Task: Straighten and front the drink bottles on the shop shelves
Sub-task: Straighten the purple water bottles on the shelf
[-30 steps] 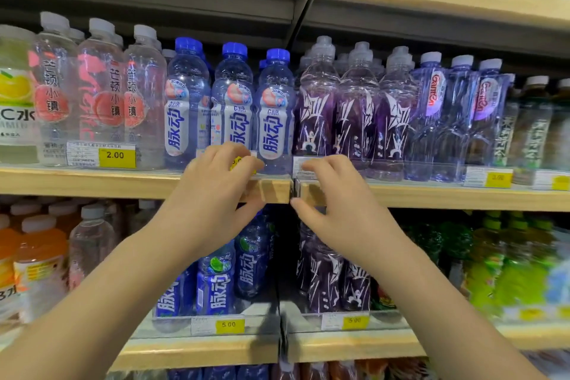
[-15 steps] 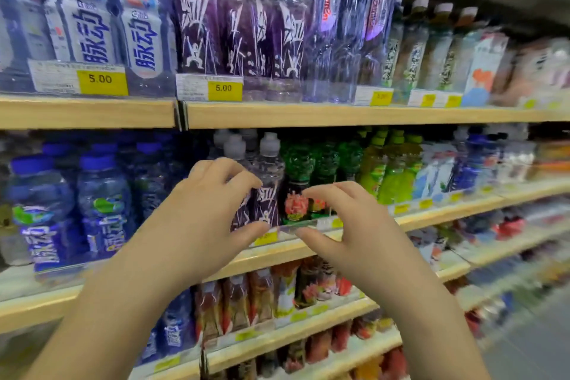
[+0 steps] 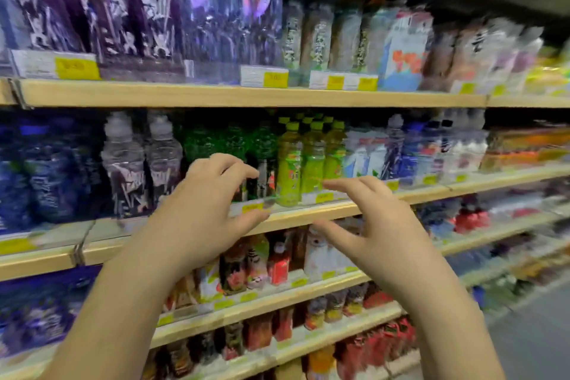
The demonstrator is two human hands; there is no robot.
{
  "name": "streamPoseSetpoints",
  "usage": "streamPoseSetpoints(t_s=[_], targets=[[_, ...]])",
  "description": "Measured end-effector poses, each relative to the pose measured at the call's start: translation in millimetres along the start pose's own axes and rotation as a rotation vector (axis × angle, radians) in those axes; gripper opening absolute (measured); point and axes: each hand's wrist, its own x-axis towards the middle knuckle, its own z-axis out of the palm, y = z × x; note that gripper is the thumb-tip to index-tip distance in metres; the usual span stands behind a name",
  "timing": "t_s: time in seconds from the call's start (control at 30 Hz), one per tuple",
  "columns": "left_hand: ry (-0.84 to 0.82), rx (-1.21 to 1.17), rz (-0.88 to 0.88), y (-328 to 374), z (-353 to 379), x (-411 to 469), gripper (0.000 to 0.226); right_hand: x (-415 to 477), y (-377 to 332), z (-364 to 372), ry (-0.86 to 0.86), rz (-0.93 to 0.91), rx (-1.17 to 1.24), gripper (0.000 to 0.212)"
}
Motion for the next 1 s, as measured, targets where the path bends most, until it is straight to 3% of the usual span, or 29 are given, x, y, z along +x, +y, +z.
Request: streamPoseSetpoints(t_s=[0.43,1.0], targets=[[0.024,-0.087,0.121,130,65,75,0.062,-19,130,-72,0.007,0.075,0.016,0.053],[0.036,-0.230,0.172,157,213,250,0.062,88,301,-47,0.008,0.196,-0.041,0.052]])
